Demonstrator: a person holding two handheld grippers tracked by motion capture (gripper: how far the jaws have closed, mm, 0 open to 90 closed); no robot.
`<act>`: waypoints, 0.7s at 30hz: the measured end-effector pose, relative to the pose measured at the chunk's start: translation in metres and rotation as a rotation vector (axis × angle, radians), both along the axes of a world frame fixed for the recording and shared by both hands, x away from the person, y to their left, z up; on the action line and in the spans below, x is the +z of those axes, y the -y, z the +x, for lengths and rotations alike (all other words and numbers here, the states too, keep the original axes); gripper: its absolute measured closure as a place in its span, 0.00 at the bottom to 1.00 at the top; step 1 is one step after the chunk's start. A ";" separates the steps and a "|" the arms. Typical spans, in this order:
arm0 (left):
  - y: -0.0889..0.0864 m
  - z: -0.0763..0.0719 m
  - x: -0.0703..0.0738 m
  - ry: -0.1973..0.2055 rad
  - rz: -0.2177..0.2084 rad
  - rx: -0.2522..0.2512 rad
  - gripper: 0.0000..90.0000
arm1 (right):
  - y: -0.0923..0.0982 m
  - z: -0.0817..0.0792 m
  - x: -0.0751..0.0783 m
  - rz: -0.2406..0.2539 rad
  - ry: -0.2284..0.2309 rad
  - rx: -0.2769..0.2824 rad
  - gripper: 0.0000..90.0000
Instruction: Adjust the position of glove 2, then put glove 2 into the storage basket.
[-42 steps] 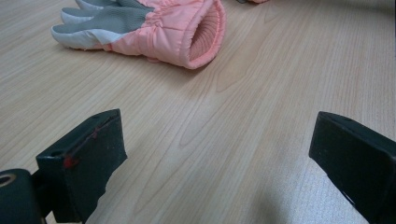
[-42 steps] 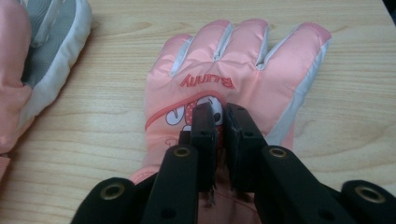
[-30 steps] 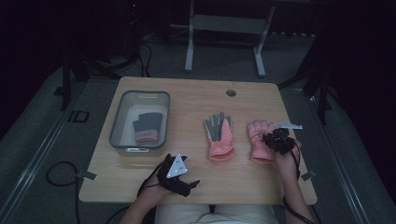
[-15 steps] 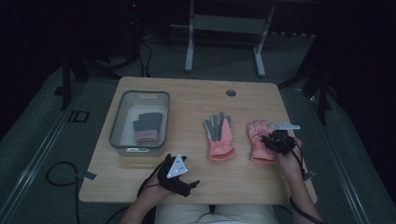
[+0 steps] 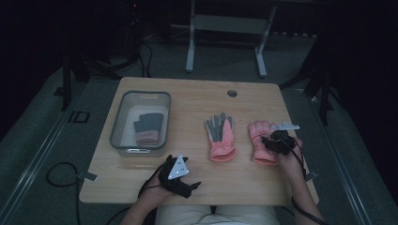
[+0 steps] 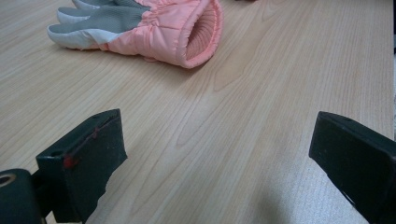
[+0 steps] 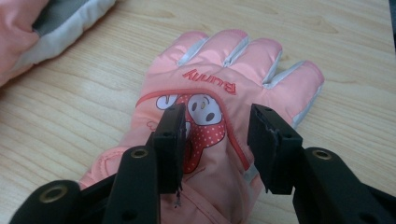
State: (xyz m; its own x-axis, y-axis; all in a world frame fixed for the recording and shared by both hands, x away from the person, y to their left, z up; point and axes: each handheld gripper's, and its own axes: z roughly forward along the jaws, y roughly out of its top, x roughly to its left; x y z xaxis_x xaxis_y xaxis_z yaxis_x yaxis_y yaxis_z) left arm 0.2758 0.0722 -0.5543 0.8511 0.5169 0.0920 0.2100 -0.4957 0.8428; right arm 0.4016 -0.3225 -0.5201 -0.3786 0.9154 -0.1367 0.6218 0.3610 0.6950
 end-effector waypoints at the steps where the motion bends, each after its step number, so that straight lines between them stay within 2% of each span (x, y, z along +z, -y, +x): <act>1: 0.000 0.000 0.000 0.000 -0.001 -0.001 0.04 | 0.000 0.001 -0.001 0.001 -0.005 -0.001 0.63; 3: 0.000 0.000 0.000 0.003 0.002 -0.001 0.04 | 0.000 0.001 -0.003 0.004 -0.006 0.001 0.67; 7: 0.001 0.000 0.000 0.004 0.003 -0.004 0.04 | 0.000 0.002 -0.005 0.024 -0.033 0.010 0.87; 9: 0.001 0.000 0.000 0.004 0.003 -0.003 0.04 | -0.001 0.003 -0.004 0.038 -0.042 -0.002 0.92; 14: 0.000 0.000 0.001 0.005 -0.005 -0.002 0.04 | 0.000 0.002 0.006 0.082 -0.047 -0.027 0.96; 21: 0.001 0.000 0.000 0.004 -0.006 -0.005 0.04 | 0.003 -0.003 0.042 0.157 0.007 -0.030 0.96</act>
